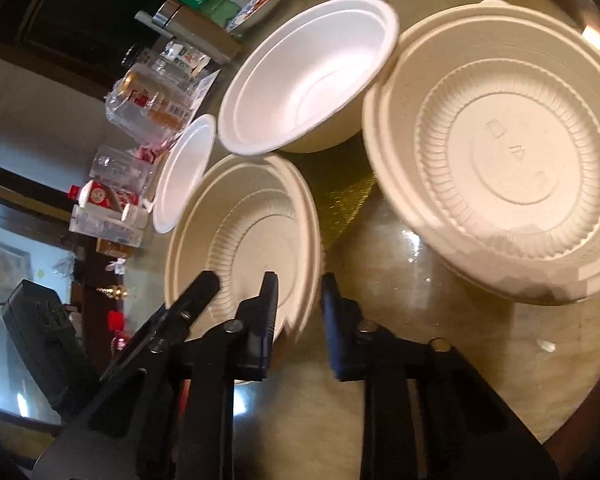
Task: Organize plates and bowls
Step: 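Grasp the rim of the beige plastic bowl with the right tool, then lift the beige bowl with the right tool and carry it over the red plates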
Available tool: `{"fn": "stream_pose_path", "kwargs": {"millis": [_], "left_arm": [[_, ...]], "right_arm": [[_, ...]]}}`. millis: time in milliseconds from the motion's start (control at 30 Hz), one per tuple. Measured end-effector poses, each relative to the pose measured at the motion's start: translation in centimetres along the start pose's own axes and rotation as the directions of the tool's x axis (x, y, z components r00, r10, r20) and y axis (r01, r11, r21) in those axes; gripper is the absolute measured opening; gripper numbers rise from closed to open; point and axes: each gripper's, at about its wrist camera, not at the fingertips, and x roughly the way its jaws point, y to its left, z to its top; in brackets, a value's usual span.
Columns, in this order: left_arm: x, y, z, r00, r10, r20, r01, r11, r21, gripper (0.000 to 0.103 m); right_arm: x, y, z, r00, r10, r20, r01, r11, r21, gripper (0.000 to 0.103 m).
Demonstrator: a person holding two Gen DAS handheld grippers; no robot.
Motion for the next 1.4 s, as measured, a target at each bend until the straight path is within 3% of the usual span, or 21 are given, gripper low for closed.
{"fn": "stream_pose_path", "kwargs": {"millis": [400,633,800,1400], "left_arm": [[-1.4,-0.6,-0.5,0.995,0.057,0.082,-0.061,0.997,0.051,0.013],[-2.5,-0.5,-0.6,0.986,0.064,0.156,-0.074,0.995,0.062,0.013],[-3.8,-0.1,-0.3,0.966,0.090,0.244,-0.108,0.992,0.059,0.013],[-3.1,0.9,-0.4,0.962,0.131,0.242,-0.145,0.989,0.042,0.013]], "right_arm": [[-0.3,1.2,-1.0,0.998,-0.060,0.034,0.062,0.995,-0.076,0.013],[-1.3,2.0,-2.0,0.990,-0.026,0.137,0.042,0.993,-0.108,0.013],[-1.6,3.0,-2.5,0.974,0.024,0.226,0.011,0.989,-0.151,0.013],[-0.7,3.9,-3.1,0.962,0.052,0.267,0.012,0.972,-0.234,0.013]]}}
